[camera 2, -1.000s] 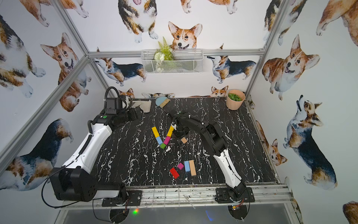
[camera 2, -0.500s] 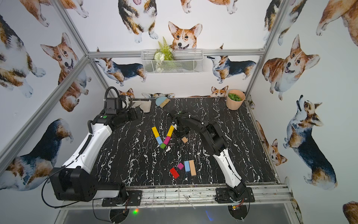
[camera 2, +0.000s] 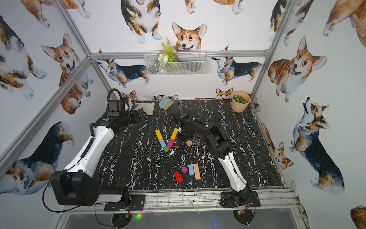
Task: Assemble the letter v with building blocks
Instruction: Place the building block at the center of the board.
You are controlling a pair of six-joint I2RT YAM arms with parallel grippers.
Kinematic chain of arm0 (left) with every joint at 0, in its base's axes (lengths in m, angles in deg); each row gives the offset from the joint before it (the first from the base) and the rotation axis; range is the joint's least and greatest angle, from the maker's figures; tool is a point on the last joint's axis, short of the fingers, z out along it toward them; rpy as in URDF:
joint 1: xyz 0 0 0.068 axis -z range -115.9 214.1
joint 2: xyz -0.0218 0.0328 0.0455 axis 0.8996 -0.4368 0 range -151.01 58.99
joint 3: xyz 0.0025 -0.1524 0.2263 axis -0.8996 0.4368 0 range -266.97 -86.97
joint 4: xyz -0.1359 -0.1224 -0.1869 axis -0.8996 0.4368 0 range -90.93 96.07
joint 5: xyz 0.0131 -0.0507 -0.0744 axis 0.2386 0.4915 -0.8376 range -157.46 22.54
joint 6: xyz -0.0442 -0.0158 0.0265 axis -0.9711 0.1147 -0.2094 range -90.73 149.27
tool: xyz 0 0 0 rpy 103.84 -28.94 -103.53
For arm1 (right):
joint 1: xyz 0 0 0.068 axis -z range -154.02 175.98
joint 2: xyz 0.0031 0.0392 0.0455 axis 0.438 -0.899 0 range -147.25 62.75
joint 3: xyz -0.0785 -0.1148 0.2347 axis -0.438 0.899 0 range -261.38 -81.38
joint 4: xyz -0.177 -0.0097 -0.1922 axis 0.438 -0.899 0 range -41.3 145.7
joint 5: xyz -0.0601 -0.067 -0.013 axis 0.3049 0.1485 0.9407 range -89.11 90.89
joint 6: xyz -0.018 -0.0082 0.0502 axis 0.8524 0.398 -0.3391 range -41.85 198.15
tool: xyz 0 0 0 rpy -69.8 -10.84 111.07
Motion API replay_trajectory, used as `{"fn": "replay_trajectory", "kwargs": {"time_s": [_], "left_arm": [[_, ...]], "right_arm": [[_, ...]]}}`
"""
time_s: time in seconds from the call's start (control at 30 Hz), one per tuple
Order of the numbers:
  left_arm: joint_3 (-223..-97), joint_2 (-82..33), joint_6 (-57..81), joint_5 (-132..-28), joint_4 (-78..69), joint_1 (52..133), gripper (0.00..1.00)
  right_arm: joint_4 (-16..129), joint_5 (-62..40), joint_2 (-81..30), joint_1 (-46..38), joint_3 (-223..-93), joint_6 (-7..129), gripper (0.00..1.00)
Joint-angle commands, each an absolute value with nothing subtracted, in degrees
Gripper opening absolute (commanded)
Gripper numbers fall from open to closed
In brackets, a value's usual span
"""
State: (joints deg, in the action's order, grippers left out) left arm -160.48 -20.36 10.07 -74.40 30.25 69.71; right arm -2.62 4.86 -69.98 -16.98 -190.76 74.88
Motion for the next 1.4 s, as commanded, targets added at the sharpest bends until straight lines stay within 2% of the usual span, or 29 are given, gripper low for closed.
{"fn": "replay_trajectory", "kwargs": {"time_s": [0.0, 0.57, 1.07, 1.37], "left_arm": [[-160.59, -20.29, 10.52, -74.46, 28.93, 69.55, 1.00], [-160.59, -20.20, 10.55, -74.48, 28.98, 69.56, 1.00], [-160.58, -20.07, 10.55, -74.40, 29.04, 69.60, 1.00], [-160.36, -19.94, 10.55, -74.14, 28.87, 69.57, 1.00]], "right_arm": [[-2.31, 4.87, -70.15, -16.92, -190.27, 74.44, 0.35], [-1.74, 5.45, -69.53, -17.44, -189.22, 74.39, 0.43], [1.12, 1.35, -66.41, -17.55, -187.40, 72.60, 0.62], [6.43, 2.42, -58.63, -17.76, -180.55, 66.89, 0.70]]}}
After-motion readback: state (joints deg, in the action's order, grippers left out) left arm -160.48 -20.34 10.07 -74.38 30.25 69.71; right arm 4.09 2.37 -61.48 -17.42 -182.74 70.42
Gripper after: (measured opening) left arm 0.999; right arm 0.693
